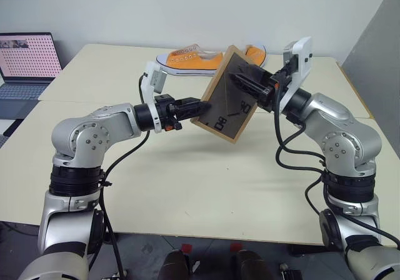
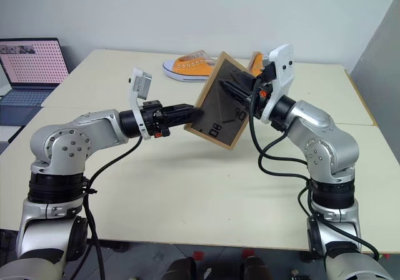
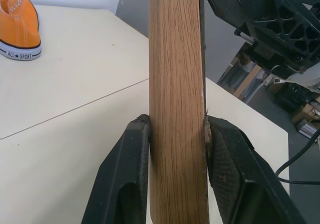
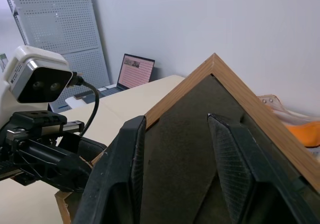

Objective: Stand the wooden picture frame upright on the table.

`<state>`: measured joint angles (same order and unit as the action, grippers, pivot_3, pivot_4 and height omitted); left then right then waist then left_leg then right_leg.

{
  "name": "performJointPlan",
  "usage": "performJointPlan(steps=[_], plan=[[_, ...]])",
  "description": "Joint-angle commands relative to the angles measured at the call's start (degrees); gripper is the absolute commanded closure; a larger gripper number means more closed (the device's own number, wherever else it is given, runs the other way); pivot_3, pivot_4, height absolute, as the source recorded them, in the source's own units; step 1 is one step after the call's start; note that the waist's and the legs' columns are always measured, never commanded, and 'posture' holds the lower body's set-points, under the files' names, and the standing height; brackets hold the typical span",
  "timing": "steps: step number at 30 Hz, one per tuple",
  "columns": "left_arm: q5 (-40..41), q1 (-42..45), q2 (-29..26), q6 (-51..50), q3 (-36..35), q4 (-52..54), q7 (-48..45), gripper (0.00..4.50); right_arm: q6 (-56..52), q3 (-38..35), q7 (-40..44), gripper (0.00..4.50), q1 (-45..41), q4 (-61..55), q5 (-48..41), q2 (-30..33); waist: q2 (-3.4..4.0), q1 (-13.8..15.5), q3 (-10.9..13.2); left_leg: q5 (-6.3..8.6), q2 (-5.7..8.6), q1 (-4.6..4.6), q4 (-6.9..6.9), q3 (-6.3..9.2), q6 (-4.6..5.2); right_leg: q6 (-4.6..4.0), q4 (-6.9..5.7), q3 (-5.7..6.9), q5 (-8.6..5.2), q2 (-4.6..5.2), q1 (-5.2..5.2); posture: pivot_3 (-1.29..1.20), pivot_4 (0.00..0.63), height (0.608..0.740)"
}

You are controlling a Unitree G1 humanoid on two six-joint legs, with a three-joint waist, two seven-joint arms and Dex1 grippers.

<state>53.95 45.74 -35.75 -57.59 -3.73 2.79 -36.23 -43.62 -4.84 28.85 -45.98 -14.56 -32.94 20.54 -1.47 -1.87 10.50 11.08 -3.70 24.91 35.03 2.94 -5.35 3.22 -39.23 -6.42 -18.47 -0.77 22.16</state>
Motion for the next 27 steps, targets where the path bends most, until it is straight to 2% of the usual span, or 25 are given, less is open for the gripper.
performJointPlan(steps=[1, 7, 14, 27], plan=[[0.4, 2.1, 0.0, 0.3, -2.9, 2.2, -0.6, 3.13, 2.9, -0.8, 1.5, 2.45, 1.0, 0.2, 1.4, 2.7, 0.0, 0.0, 0.0, 0.0, 0.0, 0.0, 0.01, 0.0, 0.0, 0.0, 0.0, 0.0, 0.0, 0.01, 0.0, 0.0, 0.15, 0.74], [-0.4, 2.6, 0.4, 0.4, -3.1, 1.1, -0.6, 3.13, 2.5, -1.3, 1.1, 2.45, 1.8, 0.3, 0.6, 3.4, 0.0, 0.0, 0.0, 0.0, 0.0, 0.0, 0.03, 0.0, 0.0, 0.0, -0.06, 0.0, 0.0, 0.0, 0.0, 0.0, 0.15, 0.74], [-2.4, 3.5, 1.4, 1.3, -2.4, -0.2, -1.5, 3.13, 1.0, 0.0, -0.9, 2.45, 1.8, -2.4, -0.7, 0.1, 0.0, 0.0, 0.0, -0.02, 0.0, -0.01, 0.08, 0.0, 0.01, 0.0, -0.26, -0.01, 0.0, -0.01, 0.05, 0.0, 0.15, 0.74], [-11.8, 7.4, 3.3, 7.0, -1.4, -13.7, -5.0, 3.13, -2.4, -1.7, -3.9, 2.45, 3.5, -7.4, -3.1, 0.1, 0.0, 0.0, 0.0, -0.05, 0.02, -0.03, 0.17, 0.01, 0.03, -0.02, -0.54, 0.0, -0.01, -0.03, 0.1, 0.0, 0.15, 0.74]])
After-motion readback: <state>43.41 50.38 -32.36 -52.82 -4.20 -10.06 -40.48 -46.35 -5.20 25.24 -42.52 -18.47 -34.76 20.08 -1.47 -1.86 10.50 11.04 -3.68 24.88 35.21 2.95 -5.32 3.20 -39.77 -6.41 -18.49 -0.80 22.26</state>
